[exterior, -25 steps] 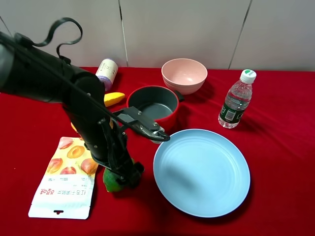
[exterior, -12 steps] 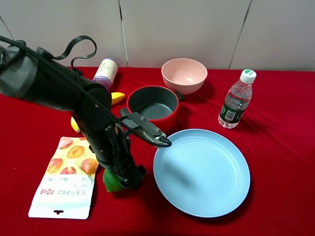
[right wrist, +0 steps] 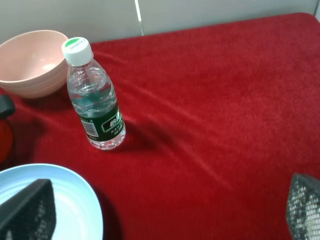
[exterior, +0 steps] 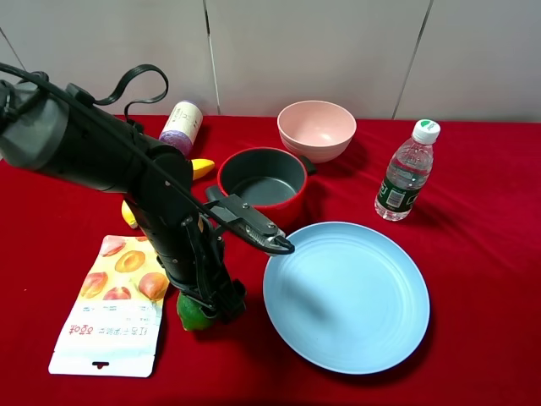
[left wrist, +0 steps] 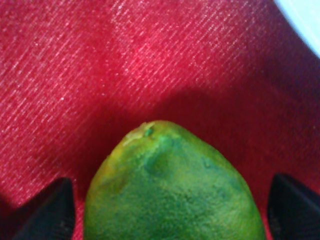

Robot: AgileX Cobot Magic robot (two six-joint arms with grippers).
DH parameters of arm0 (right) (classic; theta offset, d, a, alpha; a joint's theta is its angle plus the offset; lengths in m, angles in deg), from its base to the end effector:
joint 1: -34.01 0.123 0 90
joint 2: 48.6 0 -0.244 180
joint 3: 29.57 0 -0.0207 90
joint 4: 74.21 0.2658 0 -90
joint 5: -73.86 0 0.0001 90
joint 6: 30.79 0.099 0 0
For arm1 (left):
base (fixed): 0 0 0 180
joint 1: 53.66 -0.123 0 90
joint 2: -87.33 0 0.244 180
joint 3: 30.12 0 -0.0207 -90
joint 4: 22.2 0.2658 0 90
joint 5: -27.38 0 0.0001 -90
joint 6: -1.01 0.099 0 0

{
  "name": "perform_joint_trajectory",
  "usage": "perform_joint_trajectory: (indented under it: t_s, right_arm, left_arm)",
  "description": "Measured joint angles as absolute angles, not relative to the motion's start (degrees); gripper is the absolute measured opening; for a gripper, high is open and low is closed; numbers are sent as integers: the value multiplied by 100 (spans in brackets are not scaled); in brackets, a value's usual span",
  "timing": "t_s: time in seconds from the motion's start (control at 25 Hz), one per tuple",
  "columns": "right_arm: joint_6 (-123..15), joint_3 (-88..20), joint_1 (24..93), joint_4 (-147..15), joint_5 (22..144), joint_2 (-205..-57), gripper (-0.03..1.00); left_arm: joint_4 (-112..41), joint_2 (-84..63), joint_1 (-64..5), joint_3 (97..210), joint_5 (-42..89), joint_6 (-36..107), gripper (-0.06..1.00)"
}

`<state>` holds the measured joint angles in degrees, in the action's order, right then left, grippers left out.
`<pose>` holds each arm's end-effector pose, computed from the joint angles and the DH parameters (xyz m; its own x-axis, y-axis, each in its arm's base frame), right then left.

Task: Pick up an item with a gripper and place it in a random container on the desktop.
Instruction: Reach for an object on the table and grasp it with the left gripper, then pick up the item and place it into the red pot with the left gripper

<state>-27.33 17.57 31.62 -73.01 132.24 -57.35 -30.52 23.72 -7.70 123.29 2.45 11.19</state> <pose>0.0575 -0.0006 0.2855 -0.4077 0.0884 -0.9088 0.0547 0.9959 0.0723 0.2084 -0.2242 0.0453 -0.6451 0.7329 -0.2159 0.7569 0.6516 -0.0497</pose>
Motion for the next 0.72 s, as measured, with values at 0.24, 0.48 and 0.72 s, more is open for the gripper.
perform_joint_trajectory:
  t_s: [0.24, 0.48, 0.72]
  right_arm:
    - [-2733, 1757, 3162, -7301, 13224, -5735, 69]
    - [-2733, 1757, 3162, -7301, 13224, -5735, 69]
    - [-2733, 1757, 3162, -7301, 13224, -5735, 69]
  left_arm:
    - [-3052, 2372, -770, 12329, 250, 1119, 63]
    - [-3052, 2372, -770, 12329, 250, 1119, 63]
    - [-3052, 2372, -770, 12329, 250, 1119, 63]
